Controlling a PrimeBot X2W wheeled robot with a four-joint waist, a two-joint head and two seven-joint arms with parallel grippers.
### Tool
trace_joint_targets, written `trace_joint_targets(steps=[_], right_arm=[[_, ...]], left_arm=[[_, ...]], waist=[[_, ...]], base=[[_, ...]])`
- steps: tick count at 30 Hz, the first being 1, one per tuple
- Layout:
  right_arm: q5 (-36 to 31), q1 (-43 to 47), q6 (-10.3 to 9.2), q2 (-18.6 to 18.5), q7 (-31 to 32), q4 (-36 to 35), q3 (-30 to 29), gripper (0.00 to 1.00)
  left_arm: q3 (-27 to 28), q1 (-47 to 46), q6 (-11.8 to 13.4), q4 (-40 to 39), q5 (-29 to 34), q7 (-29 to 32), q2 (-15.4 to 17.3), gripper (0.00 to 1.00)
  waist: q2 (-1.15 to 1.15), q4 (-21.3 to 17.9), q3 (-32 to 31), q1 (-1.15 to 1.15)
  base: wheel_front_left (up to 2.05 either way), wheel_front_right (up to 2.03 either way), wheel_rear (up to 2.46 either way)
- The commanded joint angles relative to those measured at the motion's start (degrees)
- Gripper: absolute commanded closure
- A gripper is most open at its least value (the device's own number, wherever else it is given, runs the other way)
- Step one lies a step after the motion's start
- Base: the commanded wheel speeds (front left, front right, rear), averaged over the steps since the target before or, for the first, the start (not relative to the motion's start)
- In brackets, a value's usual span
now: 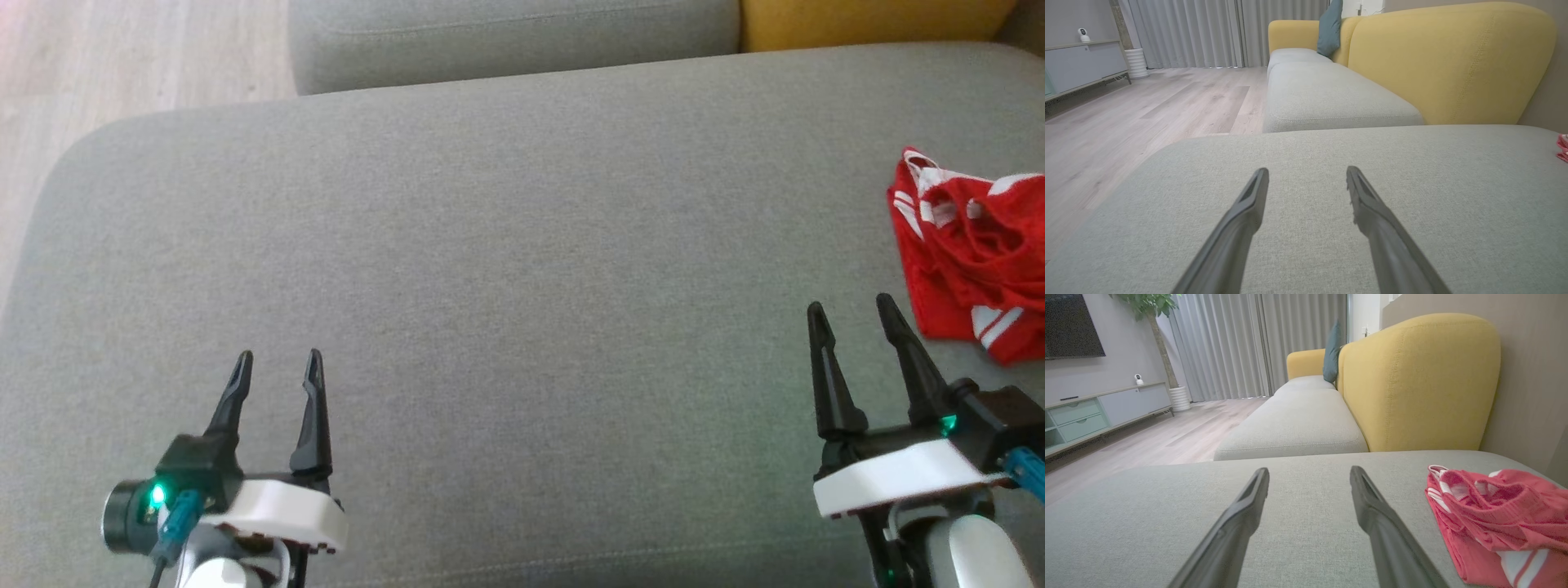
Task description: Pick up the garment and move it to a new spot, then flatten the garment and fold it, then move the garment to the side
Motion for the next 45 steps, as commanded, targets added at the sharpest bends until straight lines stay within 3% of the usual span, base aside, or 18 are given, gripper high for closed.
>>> trace_joint_targets(steps=[1, 45], right_arm=[[-0.3, -0.6, -0.05, 0.1, 0.2, -2.5, 1.1, 0.0], [0.2, -0.1, -0.05, -0.6, 1.6, -3.8, 0.9, 0.0]], left_arm=[[2.0, -1.6, 0.4, -1.8, -0.2, -0.1, 0.8, 0.0], [0.7, -2.0, 1.3, -2.1, -1.4, -0.5, 1.9, 0.0]], waist=[[0.0, 0.4, -0.3, 0.01], [0.0, 1.3, 0.3, 0.01]], base=[[0.0, 0.0, 0.0], [0.0, 0.0, 0.0]])
